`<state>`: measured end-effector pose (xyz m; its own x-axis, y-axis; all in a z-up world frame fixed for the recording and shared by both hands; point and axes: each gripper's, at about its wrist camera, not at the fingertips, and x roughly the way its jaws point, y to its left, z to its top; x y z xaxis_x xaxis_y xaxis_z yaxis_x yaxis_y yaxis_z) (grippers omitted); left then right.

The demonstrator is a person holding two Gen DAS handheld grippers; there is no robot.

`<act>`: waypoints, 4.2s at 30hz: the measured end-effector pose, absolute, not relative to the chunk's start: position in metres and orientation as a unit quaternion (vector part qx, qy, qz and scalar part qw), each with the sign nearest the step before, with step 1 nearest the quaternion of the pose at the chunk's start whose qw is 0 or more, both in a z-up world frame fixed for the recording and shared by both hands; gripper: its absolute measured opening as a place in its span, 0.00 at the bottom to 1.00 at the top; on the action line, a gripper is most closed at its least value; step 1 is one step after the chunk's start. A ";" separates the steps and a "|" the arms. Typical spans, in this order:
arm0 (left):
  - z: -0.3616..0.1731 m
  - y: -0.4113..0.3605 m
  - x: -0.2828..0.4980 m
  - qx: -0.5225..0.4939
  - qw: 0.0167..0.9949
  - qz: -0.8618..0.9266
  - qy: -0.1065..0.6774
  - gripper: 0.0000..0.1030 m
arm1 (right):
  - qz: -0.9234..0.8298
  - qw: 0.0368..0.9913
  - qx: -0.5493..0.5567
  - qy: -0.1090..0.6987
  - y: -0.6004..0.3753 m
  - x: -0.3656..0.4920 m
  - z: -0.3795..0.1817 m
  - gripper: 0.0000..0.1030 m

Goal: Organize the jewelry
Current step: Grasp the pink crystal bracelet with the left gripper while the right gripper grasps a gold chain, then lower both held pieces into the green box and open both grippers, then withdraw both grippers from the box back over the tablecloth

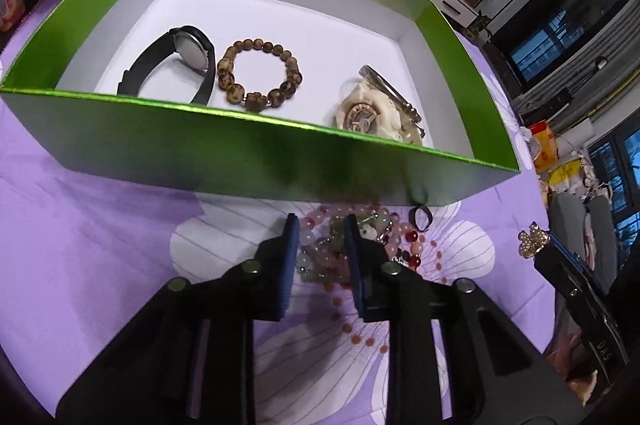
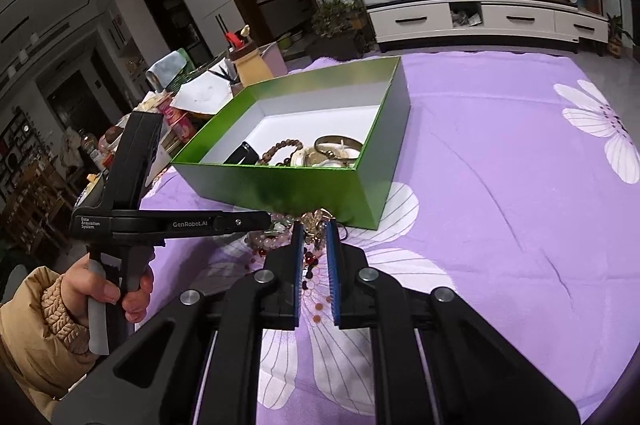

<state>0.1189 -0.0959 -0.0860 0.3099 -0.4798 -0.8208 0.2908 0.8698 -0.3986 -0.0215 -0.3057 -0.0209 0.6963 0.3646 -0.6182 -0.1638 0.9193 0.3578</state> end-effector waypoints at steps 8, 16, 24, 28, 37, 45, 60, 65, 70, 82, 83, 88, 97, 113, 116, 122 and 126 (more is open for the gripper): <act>-0.081 -0.094 0.111 -0.096 0.806 -0.255 0.526 0.07 | 0.127 0.912 0.137 0.365 -0.299 -0.020 -0.019 0.11; -0.045 -0.094 0.096 -0.098 0.817 -0.284 0.492 0.07 | 0.127 0.916 0.132 0.357 -0.290 -0.022 -0.007 0.11; -0.001 -0.086 0.082 -0.095 0.836 -0.295 0.453 0.07 | 0.135 0.921 0.117 0.345 -0.280 -0.025 0.008 0.11; 0.013 -0.075 0.085 -0.096 0.842 -0.291 0.444 0.07 | 0.140 0.924 0.110 0.340 -0.274 -0.024 0.014 0.11; 0.038 -0.059 0.105 -0.090 0.861 -0.271 0.421 0.07 | 0.148 0.928 0.093 0.329 -0.260 -0.004 0.026 0.11; 0.043 -0.057 0.134 -0.087 0.869 -0.258 0.413 0.07 | 0.146 0.931 0.077 0.325 -0.251 0.029 0.034 0.11; 0.012 -0.064 0.206 -0.089 0.867 -0.224 0.436 0.07 | 0.126 0.920 0.071 0.365 -0.240 0.108 0.009 0.11; -0.006 -0.066 0.227 -0.089 0.863 -0.210 0.451 0.07 | 0.121 0.910 0.072 0.389 -0.236 0.131 -0.005 0.11; -0.024 -0.066 0.242 -0.086 0.858 -0.193 0.468 0.07 | 0.117 0.900 0.069 0.414 -0.228 0.150 -0.019 0.11; -0.032 -0.060 0.244 -0.070 0.862 -0.170 0.472 0.46 | 0.099 0.893 0.089 0.430 -0.237 0.156 -0.026 0.29; -0.030 -0.060 0.241 -0.073 0.862 -0.175 0.469 0.49 | 0.098 0.894 0.092 0.427 -0.240 0.154 -0.024 0.30; -0.020 -0.063 0.223 -0.047 0.873 -0.172 0.453 0.68 | 0.086 0.902 0.102 0.411 -0.255 0.133 -0.011 0.35; 0.001 -0.062 0.185 -0.040 0.881 -0.185 0.434 0.76 | 0.072 0.915 0.107 0.382 -0.275 0.082 0.010 0.42; 0.010 -0.057 0.096 -0.018 0.879 -0.215 0.426 0.76 | 0.062 0.911 0.106 0.394 -0.283 0.011 0.004 0.42; -0.004 -0.060 0.086 -0.010 0.870 -0.219 0.441 0.76 | 0.058 0.908 0.116 0.399 -0.287 0.001 -0.002 0.42; -0.040 -0.073 0.071 0.008 0.857 -0.221 0.466 0.71 | 0.073 0.899 0.144 0.407 -0.287 -0.019 -0.021 0.42; -0.060 -0.087 0.072 0.015 0.845 -0.234 0.480 0.54 | 0.084 0.894 0.151 0.414 -0.282 -0.024 -0.031 0.42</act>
<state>0.0718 -0.0870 -0.0597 0.4296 -0.3809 -0.8187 0.4089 0.8905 -0.1997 -0.0237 -0.2819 -0.0306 0.6429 0.2745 -0.7150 -0.0248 0.9405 0.3388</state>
